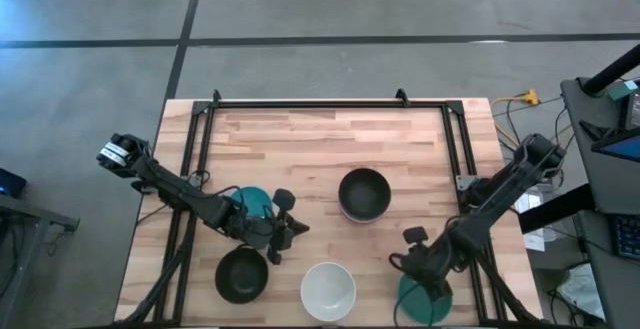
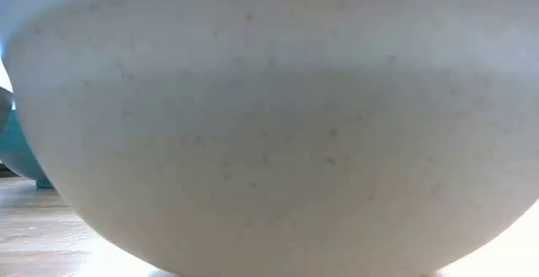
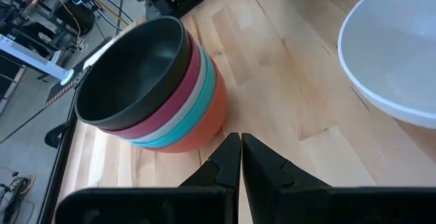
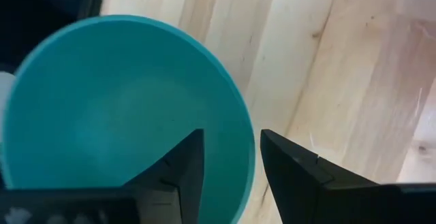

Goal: Nest bowls inside each other
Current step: Stack the green bowl on the top black bowl

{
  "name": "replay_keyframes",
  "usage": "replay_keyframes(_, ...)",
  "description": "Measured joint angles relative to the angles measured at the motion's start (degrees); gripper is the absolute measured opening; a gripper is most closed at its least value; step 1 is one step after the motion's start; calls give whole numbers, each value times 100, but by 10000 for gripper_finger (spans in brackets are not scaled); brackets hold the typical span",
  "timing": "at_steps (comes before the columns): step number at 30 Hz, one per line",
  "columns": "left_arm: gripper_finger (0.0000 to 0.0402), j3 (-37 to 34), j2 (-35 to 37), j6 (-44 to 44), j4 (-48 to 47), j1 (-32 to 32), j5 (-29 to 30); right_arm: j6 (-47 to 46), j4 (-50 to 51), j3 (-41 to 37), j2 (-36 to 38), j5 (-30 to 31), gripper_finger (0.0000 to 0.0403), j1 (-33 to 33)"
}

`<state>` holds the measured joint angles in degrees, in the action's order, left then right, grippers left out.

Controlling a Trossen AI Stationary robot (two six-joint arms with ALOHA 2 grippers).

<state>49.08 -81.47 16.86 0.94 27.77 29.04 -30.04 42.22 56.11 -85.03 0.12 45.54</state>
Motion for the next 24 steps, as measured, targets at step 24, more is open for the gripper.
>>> replay_keyframes(24, 0, 0, 0, 0, 40, 0, 0, 190, 284, 160, -601, -4, 27, -7)
